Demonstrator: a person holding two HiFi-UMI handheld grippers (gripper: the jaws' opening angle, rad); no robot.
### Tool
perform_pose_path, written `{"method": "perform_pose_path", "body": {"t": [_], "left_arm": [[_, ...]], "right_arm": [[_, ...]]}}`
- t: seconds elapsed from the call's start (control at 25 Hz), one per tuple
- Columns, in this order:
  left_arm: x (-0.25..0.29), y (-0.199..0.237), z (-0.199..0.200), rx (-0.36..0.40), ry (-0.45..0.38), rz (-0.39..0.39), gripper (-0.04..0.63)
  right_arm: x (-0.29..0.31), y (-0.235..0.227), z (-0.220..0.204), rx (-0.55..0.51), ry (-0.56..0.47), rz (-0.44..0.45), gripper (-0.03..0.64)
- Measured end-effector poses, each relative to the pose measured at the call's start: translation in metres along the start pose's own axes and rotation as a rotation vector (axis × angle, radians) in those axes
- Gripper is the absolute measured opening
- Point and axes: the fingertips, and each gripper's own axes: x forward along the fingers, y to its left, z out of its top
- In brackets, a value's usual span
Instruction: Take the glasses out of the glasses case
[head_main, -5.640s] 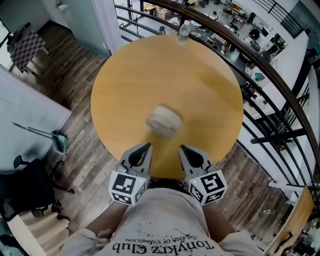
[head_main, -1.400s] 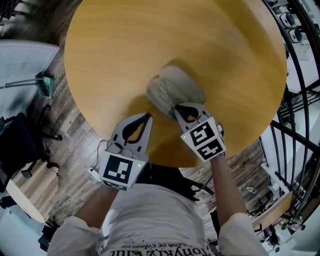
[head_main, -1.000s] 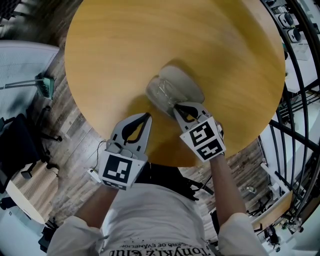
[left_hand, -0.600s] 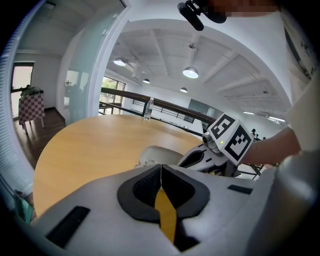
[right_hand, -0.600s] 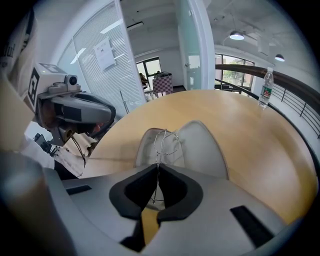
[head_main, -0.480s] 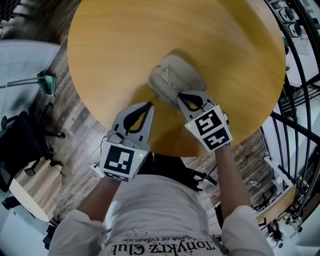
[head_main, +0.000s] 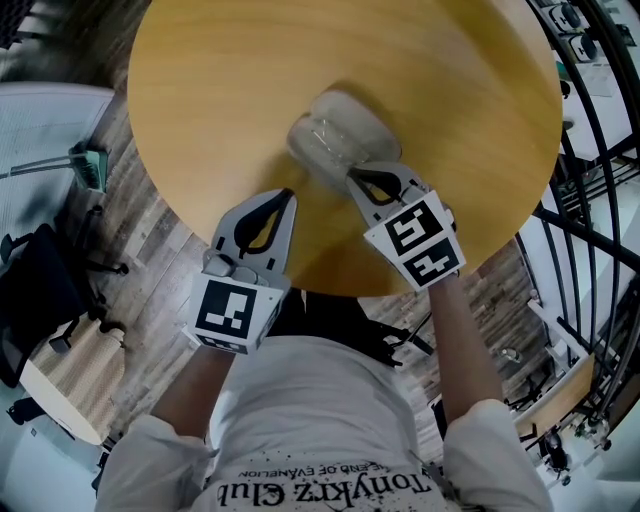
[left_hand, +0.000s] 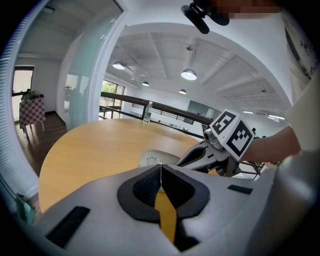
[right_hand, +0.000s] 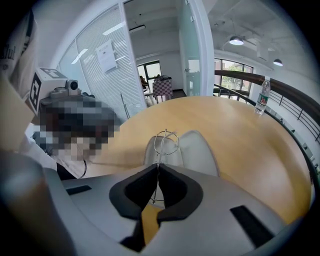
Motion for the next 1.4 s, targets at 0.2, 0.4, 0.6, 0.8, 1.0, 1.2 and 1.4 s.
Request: {"method": "perform_pose_path", "body": {"t": [0.2,0.4,0.6,0.8,1.0,1.2,1.4], "left_arm": [[-0.007,-0.004,0.005,0.014,-0.01,-0.001,0.025],[-0.014,-0.009,0.008,0.024,-0.016,0.0,0.025],[-0.024,-0.011,0.01,0.038,-0.023,0.0,0.025],[-0.031,-0.017,0.013,0.052,-0.032,-0.005,0.025],[-0.046,-0.019,0.016,0.065,-0.047,-0.004,0.025],[-0.058,-0.02,0.016,0.077,-0.056,-0.003,0.025],[-0.066,-0.026,0.026,0.104,-0.082,-0.01,0.025]], "right_arm": [[-0.009,0.005,0.005,-0.002,-0.015,-0.009,0.034],[-0.018,0.01,0.008,-0.001,-0.027,-0.013,0.034],[-0.026,0.019,0.013,0.007,-0.043,-0.021,0.034],[-0.036,0.023,0.014,0.032,-0.07,-0.032,0.034],[-0.051,0.031,0.021,0.051,-0.105,-0.05,0.034],[-0.066,0.042,0.031,0.079,-0.154,-0.059,0.034],[-0.084,0.051,0.039,0.102,-0.195,-0.069,0.034]]}}
